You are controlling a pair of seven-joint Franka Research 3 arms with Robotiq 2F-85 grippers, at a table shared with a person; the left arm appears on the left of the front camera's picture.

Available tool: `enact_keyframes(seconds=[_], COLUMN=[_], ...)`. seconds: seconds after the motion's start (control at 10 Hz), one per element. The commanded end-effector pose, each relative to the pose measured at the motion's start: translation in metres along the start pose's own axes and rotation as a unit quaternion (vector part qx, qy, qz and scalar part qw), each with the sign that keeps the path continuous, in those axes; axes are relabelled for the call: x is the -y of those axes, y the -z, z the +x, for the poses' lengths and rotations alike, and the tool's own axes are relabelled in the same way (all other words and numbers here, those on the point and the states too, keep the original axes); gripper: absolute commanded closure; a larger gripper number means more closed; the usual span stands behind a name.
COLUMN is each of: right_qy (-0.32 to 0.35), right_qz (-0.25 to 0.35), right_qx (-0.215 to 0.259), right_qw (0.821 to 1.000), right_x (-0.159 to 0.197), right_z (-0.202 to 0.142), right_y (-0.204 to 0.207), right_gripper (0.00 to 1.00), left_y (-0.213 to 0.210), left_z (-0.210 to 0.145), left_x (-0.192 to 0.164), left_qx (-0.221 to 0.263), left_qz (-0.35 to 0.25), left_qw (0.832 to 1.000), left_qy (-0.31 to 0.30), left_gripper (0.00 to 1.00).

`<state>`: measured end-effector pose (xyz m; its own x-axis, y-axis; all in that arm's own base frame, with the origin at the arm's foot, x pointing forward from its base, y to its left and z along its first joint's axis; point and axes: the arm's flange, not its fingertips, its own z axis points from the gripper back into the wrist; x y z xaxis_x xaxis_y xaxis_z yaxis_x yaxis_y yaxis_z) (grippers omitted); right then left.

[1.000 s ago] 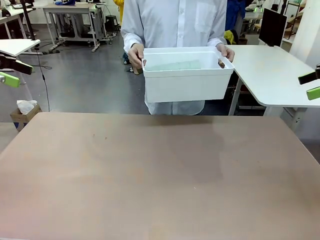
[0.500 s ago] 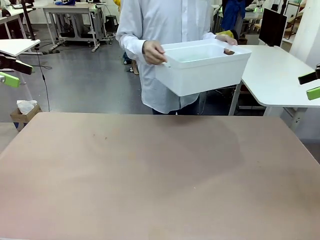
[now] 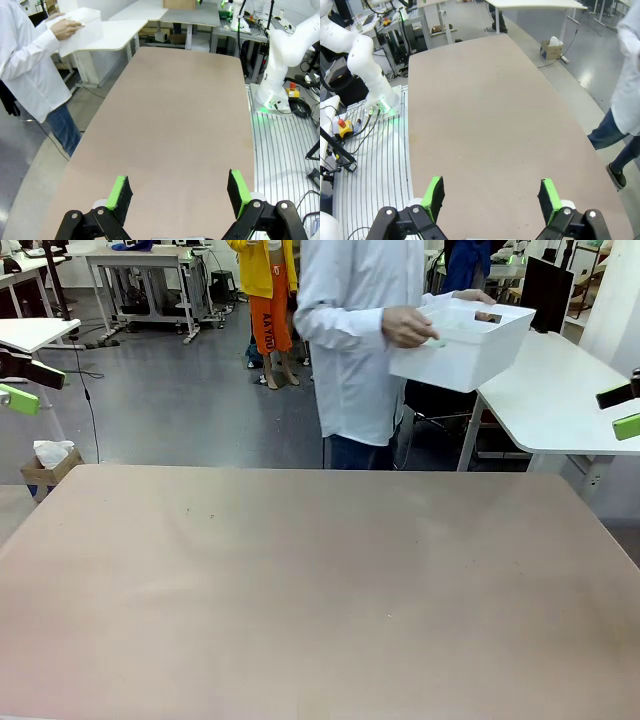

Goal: Stack the cups and store them in the basket.
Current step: Place the stack of Reusable plastic cups into the Pantry Basket.

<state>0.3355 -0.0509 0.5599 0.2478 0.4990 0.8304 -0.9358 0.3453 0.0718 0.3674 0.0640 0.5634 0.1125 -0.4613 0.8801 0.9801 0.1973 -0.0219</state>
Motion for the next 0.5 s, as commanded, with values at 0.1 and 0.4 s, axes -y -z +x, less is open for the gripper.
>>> enact_keyframes(seconds=[0.1,0.4], right_qy=[-0.012,-0.012], right_qz=[0.000,0.000], right_qx=[0.011,0.011], right_qw=[1.000,1.000], right_x=[0.0014,0.0014], right_z=[0.0002,0.0002], right_y=[0.0002,0.0002], right_gripper=[0.00,0.00], left_y=[-0.0013,-0.0013], left_z=[0.0041,0.0041], left_x=[0.0006,0.0006], left_qx=[0.004,0.004], left_qz=[-0.003,-0.003], left_qw=[1.000,1.000], left_qy=[-0.003,-0.003], left_gripper=[0.00,0.00])
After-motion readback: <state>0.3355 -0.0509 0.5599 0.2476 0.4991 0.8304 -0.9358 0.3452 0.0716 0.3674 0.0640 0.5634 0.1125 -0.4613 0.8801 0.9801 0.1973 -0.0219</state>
